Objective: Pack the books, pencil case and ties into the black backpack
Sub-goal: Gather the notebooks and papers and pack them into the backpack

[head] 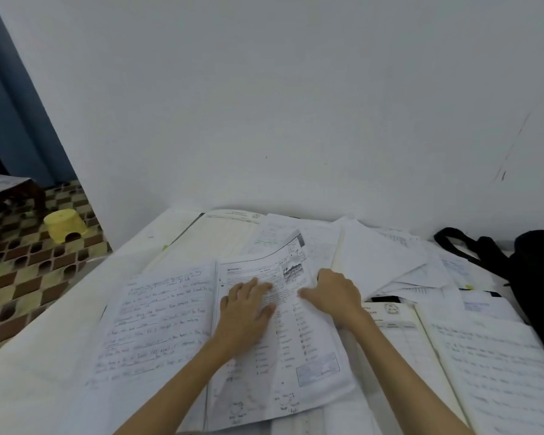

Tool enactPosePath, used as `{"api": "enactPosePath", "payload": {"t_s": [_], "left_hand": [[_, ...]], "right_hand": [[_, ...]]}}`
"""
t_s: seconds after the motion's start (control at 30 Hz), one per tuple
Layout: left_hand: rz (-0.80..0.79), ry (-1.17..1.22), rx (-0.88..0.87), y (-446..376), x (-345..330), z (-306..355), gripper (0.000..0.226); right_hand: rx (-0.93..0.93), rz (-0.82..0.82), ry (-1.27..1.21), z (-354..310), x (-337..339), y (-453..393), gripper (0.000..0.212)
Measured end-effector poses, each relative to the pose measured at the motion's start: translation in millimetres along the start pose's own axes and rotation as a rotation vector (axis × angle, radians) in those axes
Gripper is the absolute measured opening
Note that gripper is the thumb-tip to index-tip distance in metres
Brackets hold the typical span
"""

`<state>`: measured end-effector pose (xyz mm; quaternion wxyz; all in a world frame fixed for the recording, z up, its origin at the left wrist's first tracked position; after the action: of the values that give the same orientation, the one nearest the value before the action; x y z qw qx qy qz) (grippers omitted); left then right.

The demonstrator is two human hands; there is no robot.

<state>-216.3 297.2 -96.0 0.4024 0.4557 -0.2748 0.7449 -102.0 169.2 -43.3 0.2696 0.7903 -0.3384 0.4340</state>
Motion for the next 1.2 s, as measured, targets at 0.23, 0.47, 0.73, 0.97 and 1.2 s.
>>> {"api": "enactPosePath", "payload": {"t_s": [0.23,0.47,0.73,0.97,1.2], "left_hand": [[-0.024,0.191,-0.059,-18.7,28.0,-7.9,0.045],[0.134,0.180,0.023,-75.7,97.7,-16.6,0.082],[0.001,-0.072,0.018,-119.8,138.0,18.9,0.093],[-0.007,-0.153,-0.025,-152.4,194.5,61.2,0.087],[0.277,0.120,-0.166,-140.1,218.5,119.8,0.034]], "right_hand": [[0.055,0.004,-0.712,-9.8,8.4,-2.0,0.008],[0.354,0.205,-0.551,-14.2,89.8,16.3,0.018],[0.327,0.404,-0.593,26.6,166.9,36.6,0.024],[0.242,0.664,-0.630,61.8,210.3,42.7,0.018],[0.211,0.927,-0.637,67.8,220.7,42.2,0.022]]}}
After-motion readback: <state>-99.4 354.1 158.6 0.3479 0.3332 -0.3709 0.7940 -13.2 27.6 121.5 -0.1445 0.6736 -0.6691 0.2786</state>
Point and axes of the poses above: each hand's wrist, its own y-axis away from the middle knuckle, its own x-axis out of the back of the hand, z = x × y, the point moved 5 cm from there along -y, towards the middle knuckle, and after that the axes turned 3 degrees about x, right-handed, at the moved point
